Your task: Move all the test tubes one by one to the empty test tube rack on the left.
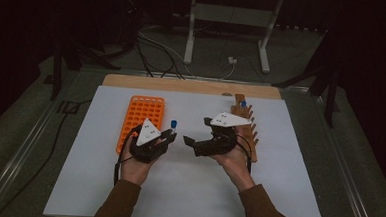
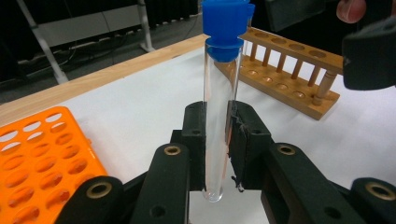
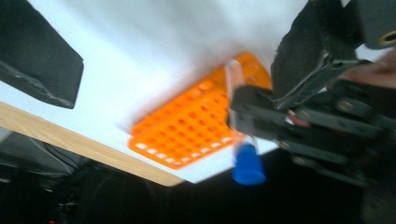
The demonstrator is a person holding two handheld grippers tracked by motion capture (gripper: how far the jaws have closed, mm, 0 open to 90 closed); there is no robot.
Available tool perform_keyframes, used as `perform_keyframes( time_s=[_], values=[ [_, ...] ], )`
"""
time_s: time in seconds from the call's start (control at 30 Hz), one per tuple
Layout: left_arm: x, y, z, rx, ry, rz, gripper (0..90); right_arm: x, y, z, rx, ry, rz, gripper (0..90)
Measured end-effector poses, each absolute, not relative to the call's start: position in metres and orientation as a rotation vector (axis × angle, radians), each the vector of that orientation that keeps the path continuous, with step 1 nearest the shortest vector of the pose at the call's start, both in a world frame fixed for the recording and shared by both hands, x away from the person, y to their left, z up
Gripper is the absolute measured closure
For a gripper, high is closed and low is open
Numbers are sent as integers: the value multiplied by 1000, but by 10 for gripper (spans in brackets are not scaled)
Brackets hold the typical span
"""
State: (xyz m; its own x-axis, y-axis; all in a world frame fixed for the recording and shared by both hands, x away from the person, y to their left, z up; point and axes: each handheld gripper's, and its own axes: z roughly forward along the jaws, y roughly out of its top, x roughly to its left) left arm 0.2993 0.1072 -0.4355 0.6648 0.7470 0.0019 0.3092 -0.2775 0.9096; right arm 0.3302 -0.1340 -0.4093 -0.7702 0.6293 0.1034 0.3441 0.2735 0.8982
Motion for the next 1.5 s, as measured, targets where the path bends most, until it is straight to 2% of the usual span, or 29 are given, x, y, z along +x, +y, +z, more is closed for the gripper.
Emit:
perform_keyframes(
  time_s=[0.87,1.5],
  values=[
    [290,143,-430,1803,871,523,782,334,-180,-418,974,2175,1425,0],
    [274,190,-422,1730,922,528,782,336,-203,-417,1030,2116,1420,0]
  ],
)
